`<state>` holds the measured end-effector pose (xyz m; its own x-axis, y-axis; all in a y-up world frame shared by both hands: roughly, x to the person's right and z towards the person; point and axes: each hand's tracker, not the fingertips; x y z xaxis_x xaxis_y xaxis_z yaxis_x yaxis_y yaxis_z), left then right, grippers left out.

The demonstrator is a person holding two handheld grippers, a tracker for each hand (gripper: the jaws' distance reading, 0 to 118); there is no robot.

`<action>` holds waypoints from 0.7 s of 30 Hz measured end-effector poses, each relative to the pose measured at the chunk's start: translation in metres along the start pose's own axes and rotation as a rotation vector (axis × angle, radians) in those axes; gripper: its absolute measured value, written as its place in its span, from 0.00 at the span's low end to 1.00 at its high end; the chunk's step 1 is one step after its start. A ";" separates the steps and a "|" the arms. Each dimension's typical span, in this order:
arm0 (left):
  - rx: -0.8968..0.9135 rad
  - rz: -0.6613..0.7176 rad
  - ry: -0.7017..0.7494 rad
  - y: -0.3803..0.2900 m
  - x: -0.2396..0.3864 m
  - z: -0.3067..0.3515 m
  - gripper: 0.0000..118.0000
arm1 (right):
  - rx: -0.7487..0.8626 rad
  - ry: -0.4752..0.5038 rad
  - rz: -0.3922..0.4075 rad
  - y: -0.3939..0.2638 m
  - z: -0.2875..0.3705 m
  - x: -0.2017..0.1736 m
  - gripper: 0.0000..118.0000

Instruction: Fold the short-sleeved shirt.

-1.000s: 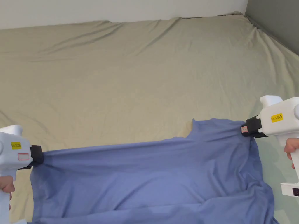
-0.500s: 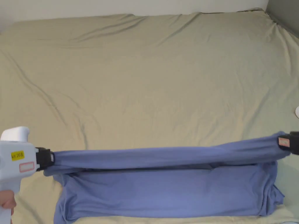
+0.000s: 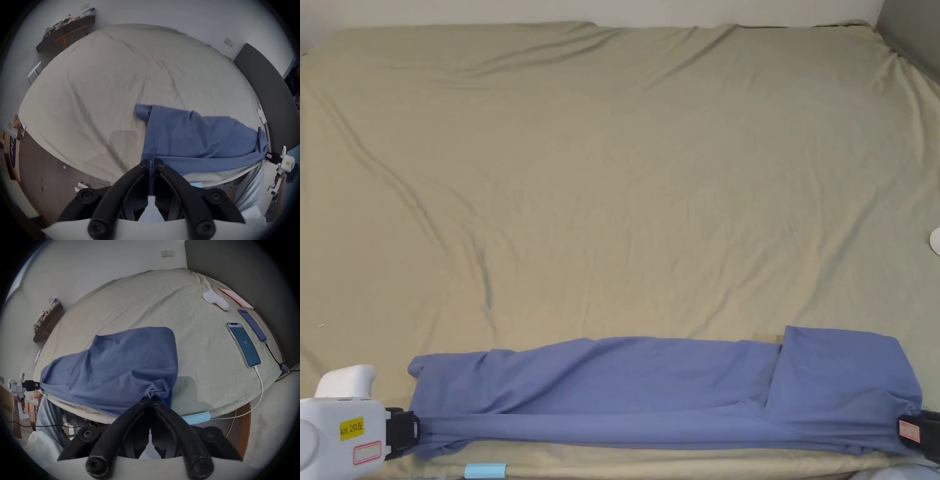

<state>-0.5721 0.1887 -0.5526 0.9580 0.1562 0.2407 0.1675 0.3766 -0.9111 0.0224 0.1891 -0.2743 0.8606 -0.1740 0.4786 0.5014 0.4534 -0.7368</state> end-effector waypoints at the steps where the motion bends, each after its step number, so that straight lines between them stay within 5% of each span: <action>1: -0.003 0.003 0.001 0.000 0.000 -0.002 0.04 | -0.009 -0.010 0.005 0.001 -0.002 -0.002 0.00; 2: -0.004 0.003 -0.005 0.000 0.001 -0.001 0.05 | -0.004 -0.015 0.004 0.002 -0.001 -0.004 0.05; 3: 0.012 -0.014 -0.012 0.003 0.000 0.004 0.30 | -0.002 -0.023 0.003 0.005 0.003 -0.005 0.25; 5: 0.051 -0.035 -0.011 0.006 0.000 0.013 0.98 | 0.026 -0.089 -0.014 0.009 0.011 -0.004 0.91; 7: 0.143 -0.009 0.083 0.011 -0.009 0.028 0.94 | 0.092 -0.066 -0.025 0.010 0.029 -0.005 0.94; 10: 0.101 0.028 0.010 0.020 -0.019 0.036 0.92 | 0.128 -0.033 -0.066 0.009 0.055 -0.016 0.91; 11: 0.127 0.053 -0.005 0.022 -0.018 0.056 0.86 | 0.166 -0.012 -0.068 0.008 0.061 -0.021 0.71; 12: 0.149 0.073 -0.025 0.025 -0.021 0.063 0.61 | 0.203 0.005 -0.066 0.011 0.069 -0.026 0.36; 13: 0.157 0.102 -0.062 0.029 -0.027 0.067 0.23 | 0.198 0.015 -0.060 0.013 0.072 -0.032 0.00; 14: 0.156 0.125 -0.086 0.031 -0.031 0.068 0.00 | 0.199 0.008 -0.056 0.014 0.071 -0.036 0.00; 21: 0.067 0.184 -0.240 0.045 -0.045 0.023 0.00 | 0.194 0.017 -0.045 0.037 0.051 -0.061 0.00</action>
<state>-0.6133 0.2199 -0.5972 0.8869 0.4359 0.1531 -0.0269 0.3797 -0.9247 -0.0163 0.2607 -0.3068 0.8398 -0.2121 0.4997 0.5146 0.6043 -0.6083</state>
